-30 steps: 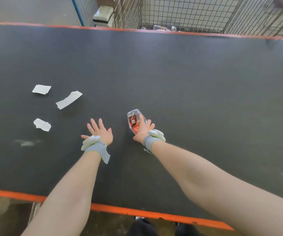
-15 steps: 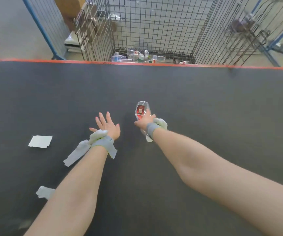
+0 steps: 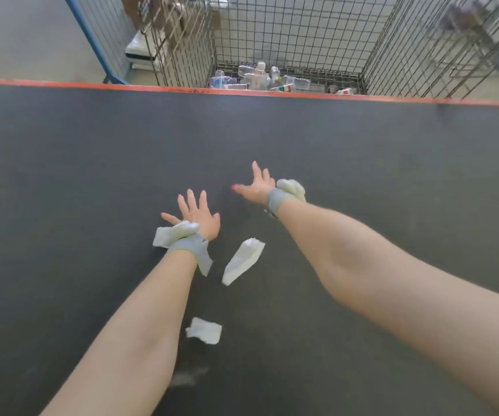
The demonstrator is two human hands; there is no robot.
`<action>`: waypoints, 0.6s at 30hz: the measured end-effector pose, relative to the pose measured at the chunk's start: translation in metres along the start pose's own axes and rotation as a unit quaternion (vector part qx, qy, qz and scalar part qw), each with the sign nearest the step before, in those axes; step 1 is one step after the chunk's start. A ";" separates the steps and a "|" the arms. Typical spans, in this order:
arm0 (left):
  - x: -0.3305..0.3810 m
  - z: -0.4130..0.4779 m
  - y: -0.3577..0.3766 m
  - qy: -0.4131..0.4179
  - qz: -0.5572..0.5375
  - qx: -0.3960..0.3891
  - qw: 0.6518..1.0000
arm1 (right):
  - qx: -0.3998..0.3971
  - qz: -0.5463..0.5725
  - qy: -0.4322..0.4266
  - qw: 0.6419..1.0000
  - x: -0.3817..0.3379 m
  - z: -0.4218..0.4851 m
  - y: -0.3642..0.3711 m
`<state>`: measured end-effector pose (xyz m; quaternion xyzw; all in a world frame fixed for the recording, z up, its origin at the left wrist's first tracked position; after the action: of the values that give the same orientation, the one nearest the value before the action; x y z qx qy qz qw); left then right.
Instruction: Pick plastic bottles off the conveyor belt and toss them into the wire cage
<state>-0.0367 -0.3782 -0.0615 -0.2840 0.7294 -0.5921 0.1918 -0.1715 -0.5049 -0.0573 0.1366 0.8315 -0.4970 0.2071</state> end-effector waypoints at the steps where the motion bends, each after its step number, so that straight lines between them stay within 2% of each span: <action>1: -0.019 -0.014 0.006 -0.009 0.013 -0.012 1.000 | -0.024 -0.017 -0.025 0.999 0.004 -0.023 0.025; 5: -0.094 -0.069 0.035 -0.046 0.023 -0.035 0.998 | -0.091 -0.047 -0.141 0.985 0.008 -0.107 0.108; 7: -0.125 -0.097 0.055 -0.060 0.036 -0.063 0.996 | -0.118 -0.113 -0.169 0.972 0.025 -0.142 0.140; 10: -0.150 -0.134 0.088 -0.055 0.018 -0.125 0.990 | -0.082 -0.226 -0.188 0.952 0.062 -0.175 0.159; 12: -0.147 -0.152 0.098 -0.013 -0.011 -0.145 0.989 | -0.040 -0.228 -0.163 0.959 0.084 -0.186 0.151; 14: -0.129 -0.157 0.090 0.025 -0.032 -0.126 0.991 | -0.018 -0.220 -0.116 0.968 0.101 -0.183 0.132; 18: -0.113 -0.160 0.057 0.019 -0.056 -0.057 0.997 | -0.013 -0.188 -0.042 0.981 0.113 -0.181 0.099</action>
<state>-0.0593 -0.1771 -0.0869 -0.3239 0.7484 -0.5645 0.1277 -0.2655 -0.2967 -0.1119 -0.0458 0.8392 -0.5217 0.1468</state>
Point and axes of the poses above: each hand's wrist, its own z-axis towards the middle knuckle, its own y-axis out of the palm, x = y × z, the point moved 10 cm from there along z, towards the middle knuckle, and after that the axes turned 13 degrees about x, right-handed, at the moved point
